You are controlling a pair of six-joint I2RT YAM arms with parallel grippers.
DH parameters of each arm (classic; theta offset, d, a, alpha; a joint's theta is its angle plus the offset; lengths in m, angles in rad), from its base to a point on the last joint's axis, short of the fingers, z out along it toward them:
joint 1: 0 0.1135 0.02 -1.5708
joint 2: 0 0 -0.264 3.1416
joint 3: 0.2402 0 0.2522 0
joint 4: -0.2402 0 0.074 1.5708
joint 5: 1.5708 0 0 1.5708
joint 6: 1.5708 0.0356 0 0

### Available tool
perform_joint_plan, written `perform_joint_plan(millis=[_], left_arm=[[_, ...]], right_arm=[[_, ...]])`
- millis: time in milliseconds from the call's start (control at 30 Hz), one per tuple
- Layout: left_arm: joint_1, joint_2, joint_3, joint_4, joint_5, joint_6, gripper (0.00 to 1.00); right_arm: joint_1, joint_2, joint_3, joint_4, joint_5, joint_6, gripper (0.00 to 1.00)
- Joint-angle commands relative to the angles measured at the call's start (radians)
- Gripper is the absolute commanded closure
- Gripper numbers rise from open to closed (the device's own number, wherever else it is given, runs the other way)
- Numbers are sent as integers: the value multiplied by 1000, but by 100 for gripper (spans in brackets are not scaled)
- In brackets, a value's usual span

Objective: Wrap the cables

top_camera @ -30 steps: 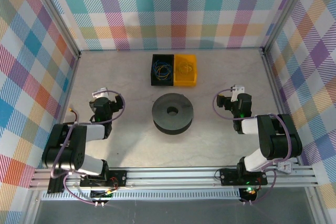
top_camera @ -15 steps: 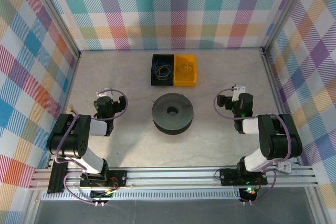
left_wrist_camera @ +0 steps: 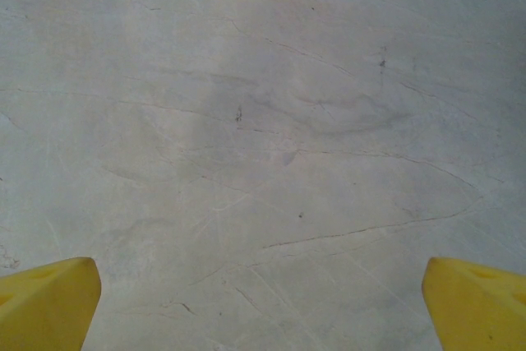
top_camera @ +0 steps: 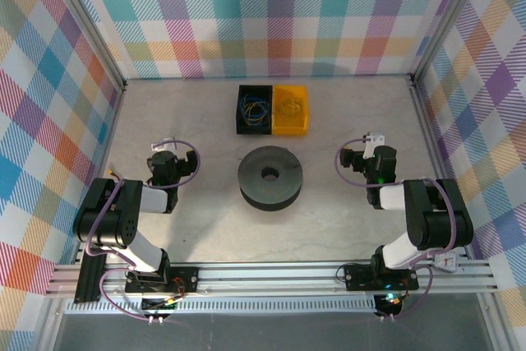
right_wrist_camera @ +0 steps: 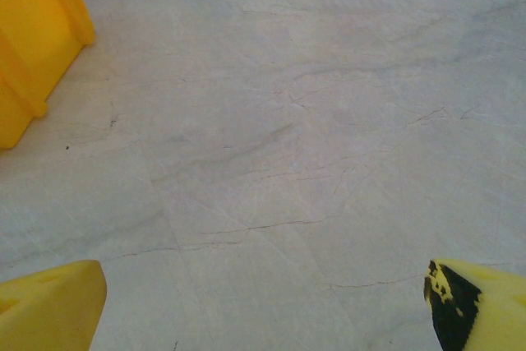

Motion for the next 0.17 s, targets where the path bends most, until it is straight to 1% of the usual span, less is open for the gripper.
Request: perform_joint_plan(millis=[0, 133], left_arm=[[-7, -5, 16, 42, 3, 20, 0], [-7, -5, 16, 41, 3, 21, 0]], right_arm=[[-7, 1, 21, 24, -20, 11, 1], [-7, -2, 20, 28, -21, 11, 1]])
